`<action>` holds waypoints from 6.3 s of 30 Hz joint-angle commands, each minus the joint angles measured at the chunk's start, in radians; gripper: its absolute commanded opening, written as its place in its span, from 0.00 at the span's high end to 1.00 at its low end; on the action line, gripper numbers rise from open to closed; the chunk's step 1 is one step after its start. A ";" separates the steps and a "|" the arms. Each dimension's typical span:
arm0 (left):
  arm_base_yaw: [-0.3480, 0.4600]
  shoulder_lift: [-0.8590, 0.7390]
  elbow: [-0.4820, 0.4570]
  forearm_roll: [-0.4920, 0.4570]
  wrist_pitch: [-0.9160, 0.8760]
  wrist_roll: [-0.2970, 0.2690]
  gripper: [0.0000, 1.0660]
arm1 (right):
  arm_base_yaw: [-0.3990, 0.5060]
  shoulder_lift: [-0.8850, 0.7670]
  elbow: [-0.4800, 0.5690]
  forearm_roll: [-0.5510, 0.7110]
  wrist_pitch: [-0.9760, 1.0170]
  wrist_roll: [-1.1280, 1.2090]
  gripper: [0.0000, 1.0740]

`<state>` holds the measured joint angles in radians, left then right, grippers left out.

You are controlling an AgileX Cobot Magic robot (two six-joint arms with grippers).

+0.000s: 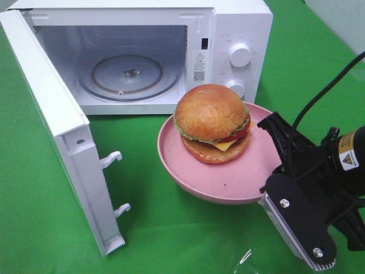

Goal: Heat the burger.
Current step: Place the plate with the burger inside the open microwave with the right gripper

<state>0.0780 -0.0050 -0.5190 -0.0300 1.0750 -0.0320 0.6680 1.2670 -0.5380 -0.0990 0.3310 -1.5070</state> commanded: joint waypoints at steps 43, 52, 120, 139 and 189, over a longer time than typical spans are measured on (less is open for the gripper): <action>0.002 -0.015 0.003 -0.007 -0.008 -0.001 0.07 | 0.070 0.339 -0.363 -0.117 -0.057 0.195 1.00; 0.002 -0.015 0.003 -0.007 -0.008 -0.001 0.07 | 0.070 0.407 -0.452 -0.118 -0.059 0.199 1.00; 0.002 -0.015 0.003 -0.006 -0.008 -0.001 0.07 | 0.070 0.883 -1.105 -0.194 0.110 0.431 1.00; 0.002 -0.015 0.003 -0.006 -0.008 -0.001 0.07 | 0.068 0.987 -1.244 -0.194 0.126 0.435 1.00; 0.002 -0.015 0.003 -0.004 -0.008 -0.001 0.07 | 0.055 1.050 -1.297 -0.212 0.071 0.518 0.63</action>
<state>0.0780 -0.0050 -0.5190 -0.0300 1.0730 -0.0320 0.7250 2.3270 -1.8280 -0.3100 0.3940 -1.0040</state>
